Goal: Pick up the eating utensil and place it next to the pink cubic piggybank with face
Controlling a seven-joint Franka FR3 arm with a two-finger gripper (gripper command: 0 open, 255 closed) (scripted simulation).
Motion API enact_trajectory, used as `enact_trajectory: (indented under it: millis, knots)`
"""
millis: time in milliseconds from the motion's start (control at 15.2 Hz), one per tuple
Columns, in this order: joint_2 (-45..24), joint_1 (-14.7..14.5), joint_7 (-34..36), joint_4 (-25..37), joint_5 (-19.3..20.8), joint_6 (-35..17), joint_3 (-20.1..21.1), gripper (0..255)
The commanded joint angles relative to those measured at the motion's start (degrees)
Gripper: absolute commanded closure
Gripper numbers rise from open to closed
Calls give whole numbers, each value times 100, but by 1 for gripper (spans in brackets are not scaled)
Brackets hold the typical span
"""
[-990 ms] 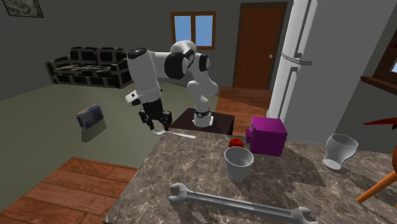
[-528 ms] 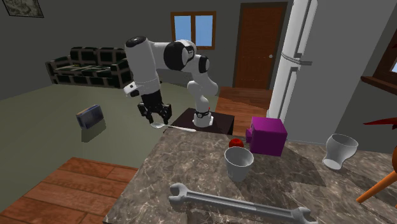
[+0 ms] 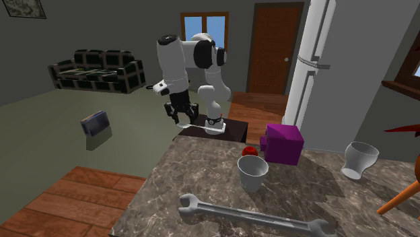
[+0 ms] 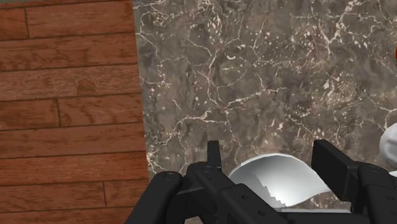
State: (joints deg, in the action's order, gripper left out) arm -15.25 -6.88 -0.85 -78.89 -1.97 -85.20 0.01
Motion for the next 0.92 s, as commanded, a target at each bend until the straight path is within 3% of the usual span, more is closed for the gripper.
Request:
enact_trajectory:
  millis: [0, 396, 858]
  knots:
    - [453, -106, 167, -628, -12, -178, 62, 255]
    - [1502, -407, 704, -1981, -107, -506, 317, 255]
    - [2501, -756, 1384, -3119, -332, -696, 700, 255]
